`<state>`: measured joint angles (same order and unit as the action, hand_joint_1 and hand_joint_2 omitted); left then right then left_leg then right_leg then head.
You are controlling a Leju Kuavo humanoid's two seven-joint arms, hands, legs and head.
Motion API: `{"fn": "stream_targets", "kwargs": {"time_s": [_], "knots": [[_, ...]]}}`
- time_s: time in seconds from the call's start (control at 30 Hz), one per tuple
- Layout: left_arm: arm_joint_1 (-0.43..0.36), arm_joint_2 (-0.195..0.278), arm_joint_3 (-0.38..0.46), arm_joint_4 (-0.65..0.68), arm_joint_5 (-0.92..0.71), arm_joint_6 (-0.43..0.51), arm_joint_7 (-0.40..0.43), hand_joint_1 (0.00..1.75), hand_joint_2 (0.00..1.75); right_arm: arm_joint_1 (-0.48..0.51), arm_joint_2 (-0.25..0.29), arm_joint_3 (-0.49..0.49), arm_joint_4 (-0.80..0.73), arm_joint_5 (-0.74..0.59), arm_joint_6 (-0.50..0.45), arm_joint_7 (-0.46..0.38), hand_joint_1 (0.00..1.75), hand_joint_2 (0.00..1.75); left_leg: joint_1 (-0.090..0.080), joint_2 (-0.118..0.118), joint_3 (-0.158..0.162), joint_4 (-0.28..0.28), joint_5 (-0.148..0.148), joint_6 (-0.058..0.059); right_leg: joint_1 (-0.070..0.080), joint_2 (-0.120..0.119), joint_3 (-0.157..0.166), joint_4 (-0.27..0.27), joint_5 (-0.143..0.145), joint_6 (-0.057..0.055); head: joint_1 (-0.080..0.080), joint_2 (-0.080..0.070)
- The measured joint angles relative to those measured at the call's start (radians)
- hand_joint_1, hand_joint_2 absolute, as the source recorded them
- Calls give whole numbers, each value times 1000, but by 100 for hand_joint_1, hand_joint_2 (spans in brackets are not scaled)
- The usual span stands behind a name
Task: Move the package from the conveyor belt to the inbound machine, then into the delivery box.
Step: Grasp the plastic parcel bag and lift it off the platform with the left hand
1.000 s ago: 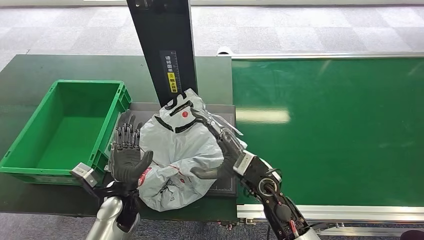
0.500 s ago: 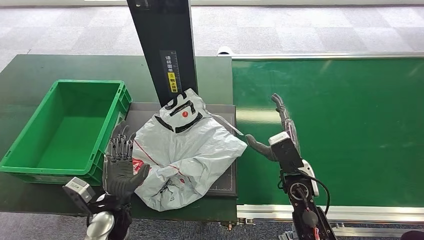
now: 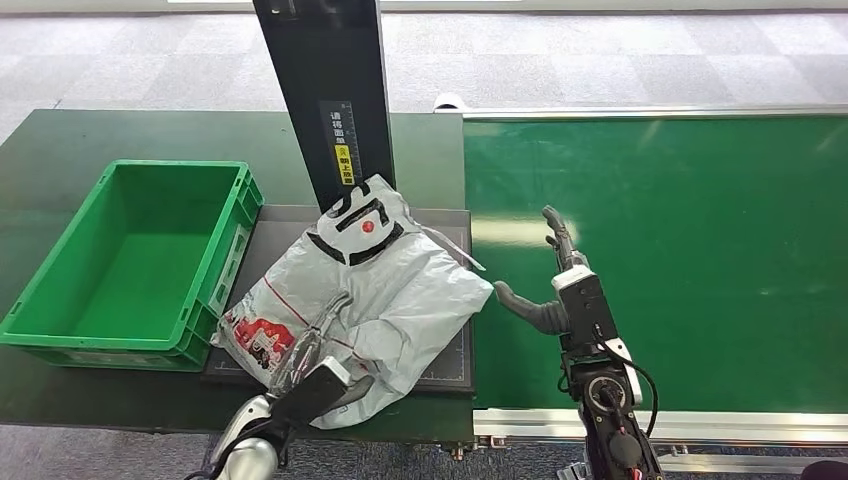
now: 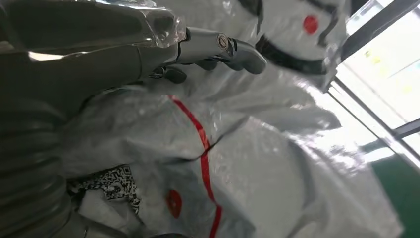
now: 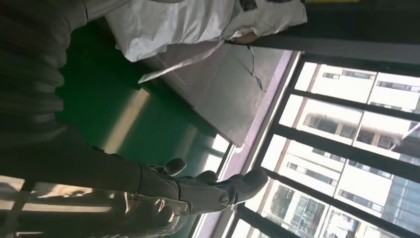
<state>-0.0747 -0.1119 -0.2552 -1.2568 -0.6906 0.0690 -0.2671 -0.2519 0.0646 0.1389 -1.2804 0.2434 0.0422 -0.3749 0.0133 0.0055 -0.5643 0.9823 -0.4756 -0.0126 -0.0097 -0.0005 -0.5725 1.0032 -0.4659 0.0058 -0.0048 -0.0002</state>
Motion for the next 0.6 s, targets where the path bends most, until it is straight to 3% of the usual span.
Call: {"fn": "stream_targets", "kwargs": {"time_s": [0.23,0.27,0.37,0.4,0.43,0.57,0.6], "knots": [[-65,-2,-10,125,-136,8,93,0,175,-1,8,0,20,-140,231,-8,0,175,0,-1,3,0,0,0,0,-1,5,0,0,0,0,0],[-72,-2,-10,136,-141,4,94,14,175,-2,8,0,24,-149,251,-13,0,175,0,-1,5,0,0,0,0,-1,6,0,0,0,0,0],[-87,-3,-11,157,-139,-15,88,120,175,-5,8,0,36,-171,289,-21,0,175,0,-3,8,-1,0,0,0,-3,11,0,-1,0,0,0],[-90,-3,-10,162,-135,-19,86,141,175,-7,8,0,40,-176,296,-23,0,175,0,-3,9,-1,0,0,0,-4,12,0,-1,0,0,0],[-92,-3,-10,165,-132,-21,84,141,175,-8,8,0,43,-182,302,-25,0,175,0,-4,10,-1,0,0,0,-5,13,0,-1,0,0,0],[-102,-3,-7,173,-124,-21,78,173,175,-12,8,0,54,-196,318,-30,0,175,0,-4,13,-1,0,1,0,-5,17,0,-1,0,0,0],[-103,-3,-6,173,-121,-20,75,174,175,-12,7,0,55,-202,325,-31,0,175,0,-4,14,-1,0,1,0,-5,17,0,-1,0,0,0]]}}
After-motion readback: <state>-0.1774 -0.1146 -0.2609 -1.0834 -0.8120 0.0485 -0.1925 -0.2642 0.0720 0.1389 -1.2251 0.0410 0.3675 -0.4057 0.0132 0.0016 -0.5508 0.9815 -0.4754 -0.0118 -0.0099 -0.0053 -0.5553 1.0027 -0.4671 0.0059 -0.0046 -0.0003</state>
